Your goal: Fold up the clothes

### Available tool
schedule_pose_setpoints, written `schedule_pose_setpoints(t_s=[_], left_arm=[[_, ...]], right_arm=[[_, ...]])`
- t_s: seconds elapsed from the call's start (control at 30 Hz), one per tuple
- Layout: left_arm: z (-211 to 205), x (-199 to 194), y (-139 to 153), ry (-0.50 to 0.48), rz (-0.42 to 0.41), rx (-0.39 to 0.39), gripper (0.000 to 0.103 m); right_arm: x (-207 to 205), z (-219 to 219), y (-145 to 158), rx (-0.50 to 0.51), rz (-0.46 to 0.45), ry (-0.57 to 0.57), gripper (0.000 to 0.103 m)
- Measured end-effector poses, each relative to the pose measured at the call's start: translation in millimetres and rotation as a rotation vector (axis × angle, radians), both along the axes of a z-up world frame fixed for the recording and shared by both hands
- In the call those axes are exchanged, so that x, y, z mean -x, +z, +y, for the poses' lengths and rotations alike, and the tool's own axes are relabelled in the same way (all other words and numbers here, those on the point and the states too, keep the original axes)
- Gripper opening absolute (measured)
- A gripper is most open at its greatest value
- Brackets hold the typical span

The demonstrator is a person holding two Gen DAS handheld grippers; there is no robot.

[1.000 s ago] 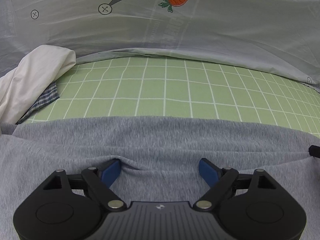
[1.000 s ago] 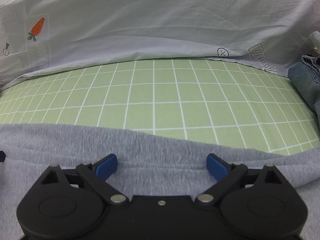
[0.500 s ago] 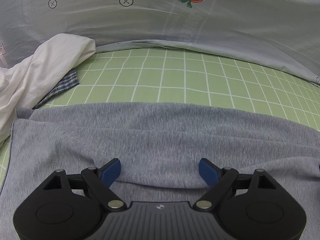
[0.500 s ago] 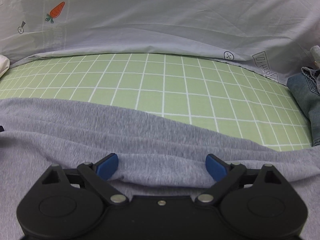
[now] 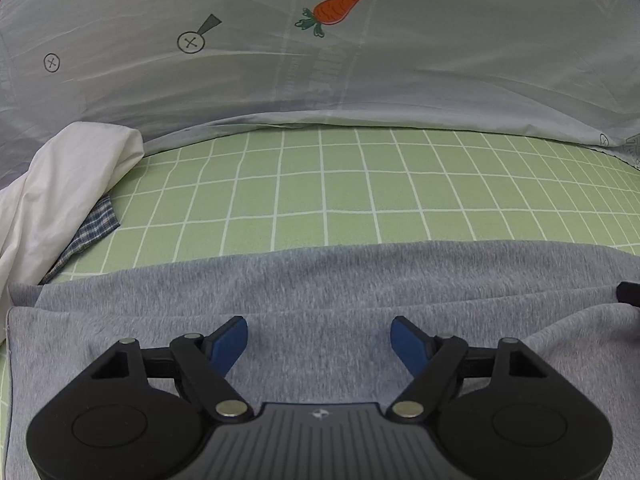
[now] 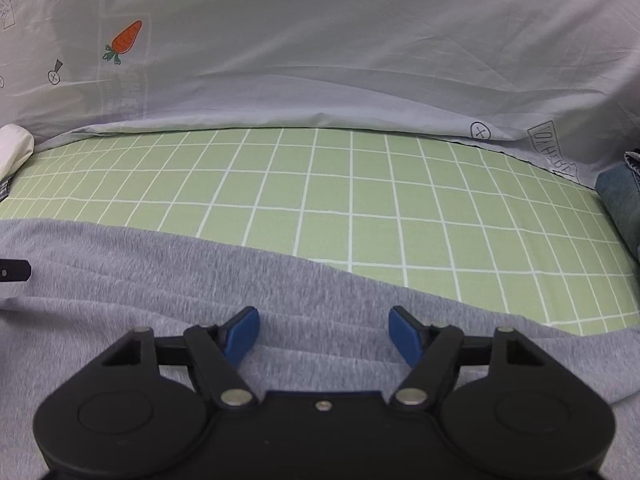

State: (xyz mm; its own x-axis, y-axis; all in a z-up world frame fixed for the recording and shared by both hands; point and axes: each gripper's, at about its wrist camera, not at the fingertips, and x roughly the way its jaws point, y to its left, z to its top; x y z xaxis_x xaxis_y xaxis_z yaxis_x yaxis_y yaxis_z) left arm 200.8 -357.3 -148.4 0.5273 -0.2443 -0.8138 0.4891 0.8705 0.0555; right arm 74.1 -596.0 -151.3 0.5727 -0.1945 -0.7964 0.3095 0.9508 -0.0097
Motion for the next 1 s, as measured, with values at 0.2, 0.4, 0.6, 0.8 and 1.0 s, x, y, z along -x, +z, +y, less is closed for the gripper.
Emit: schedule_pose_setpoints(t_s=[0.2,0.4,0.6,0.8,1.0], left_arm=[[-15,12,-6,-0.117,0.022,0.021,0.049],[-8,13,-5,-0.064,0.024,0.059,0.001],[-2,11,9,-0.007,-0.016,0.112,0.000],[-5,2,30,-0.015,-0.091,0.129,0.000],[-10,-27,29,0.044,-0.099,0.160,0.001]], right_arm=[[4,6,-2,-0.033,-0.008,0.054,0.055],[10,13,2,0.016,-0.011,0.096,0.004],[16,18,20,0.067,-0.061,0.097,0.001],[9,14,33,0.077,-0.108,0.085,0.001],[-17,2,37,0.080,-0.169,0.062,0.001]])
